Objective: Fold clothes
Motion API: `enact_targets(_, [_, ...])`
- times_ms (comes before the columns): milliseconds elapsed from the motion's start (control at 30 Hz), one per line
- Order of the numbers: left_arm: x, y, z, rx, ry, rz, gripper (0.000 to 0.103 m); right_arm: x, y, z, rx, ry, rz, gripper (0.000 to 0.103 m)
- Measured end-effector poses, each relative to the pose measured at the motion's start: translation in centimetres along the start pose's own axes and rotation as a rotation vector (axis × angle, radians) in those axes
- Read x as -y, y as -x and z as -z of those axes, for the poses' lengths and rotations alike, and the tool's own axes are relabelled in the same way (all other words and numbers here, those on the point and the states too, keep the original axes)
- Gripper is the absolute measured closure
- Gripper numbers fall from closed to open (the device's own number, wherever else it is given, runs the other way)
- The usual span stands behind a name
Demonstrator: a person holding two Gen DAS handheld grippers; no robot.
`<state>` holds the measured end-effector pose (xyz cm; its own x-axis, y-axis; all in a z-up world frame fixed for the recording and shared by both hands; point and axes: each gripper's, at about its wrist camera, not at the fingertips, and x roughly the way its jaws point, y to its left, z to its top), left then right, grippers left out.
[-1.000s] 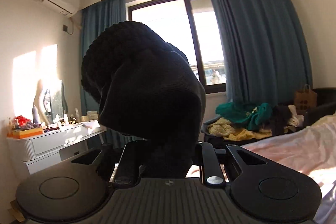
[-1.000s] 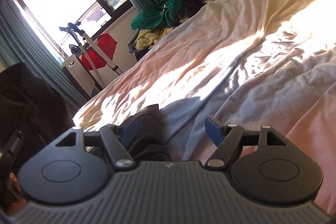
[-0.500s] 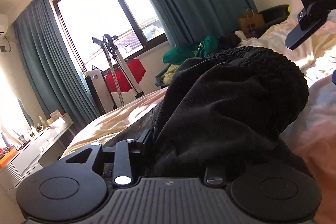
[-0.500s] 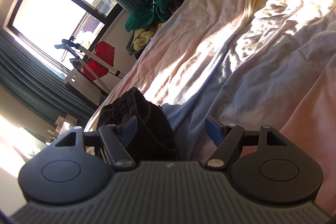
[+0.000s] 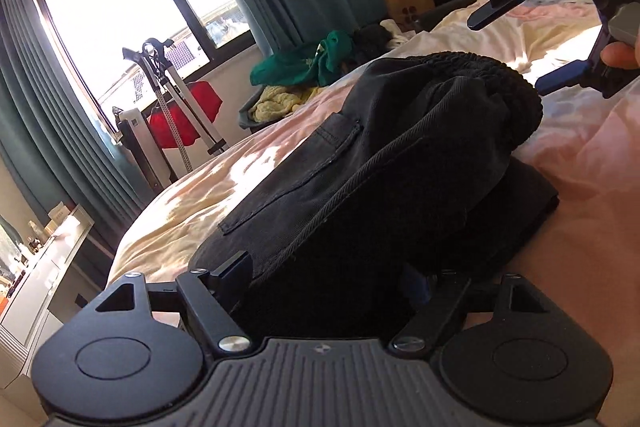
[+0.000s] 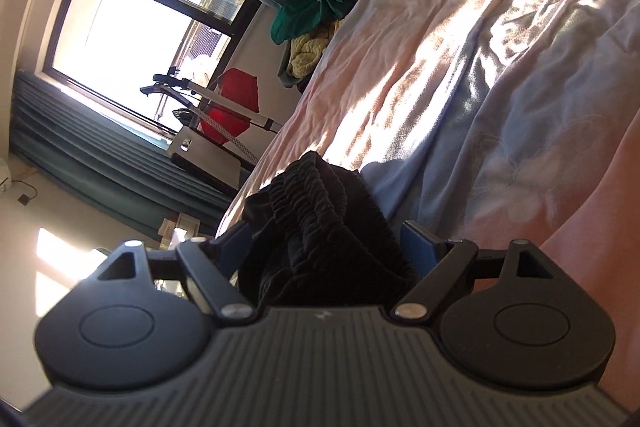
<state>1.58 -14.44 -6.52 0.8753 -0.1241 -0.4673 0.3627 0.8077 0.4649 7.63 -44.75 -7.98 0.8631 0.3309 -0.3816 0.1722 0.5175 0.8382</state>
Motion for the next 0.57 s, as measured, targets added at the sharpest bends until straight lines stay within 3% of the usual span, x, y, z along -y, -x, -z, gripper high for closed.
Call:
enact_targets(67, [-0.5, 0.3, 1.3, 0.021, 0.025, -0.014, 0.021, -0.1, -0.3, 0.4, -0.009, -0.005, 0.013, 0.019])
enact_targets(167, [-1.4, 0.0, 2.4, -0.018, 0.092, -0.059, 0.023, -0.4, -0.9, 1.3, -0.034, -0.011, 0.038, 0.019])
enact_targets(333, [-3.9, 0.2, 2.2, -0.039, 0.242, -0.076, 0.024, -0.2, -2.0, 2.1, -0.044, -0.010, 0.107, 0.019])
enact_targets(500, [-4.6, 0.2, 2.4, -0.070, 0.267, -0.092, 0.032, 0.6, -3.2, 2.6, -0.064, -0.035, 0.155, 0.018])
enact_targets(567, [-5.2, 0.3, 2.3, -0.084, 0.326, -0.089, 0.034, 0.1, -3.1, 2.8, -0.063, -0.003, 0.164, 0.017])
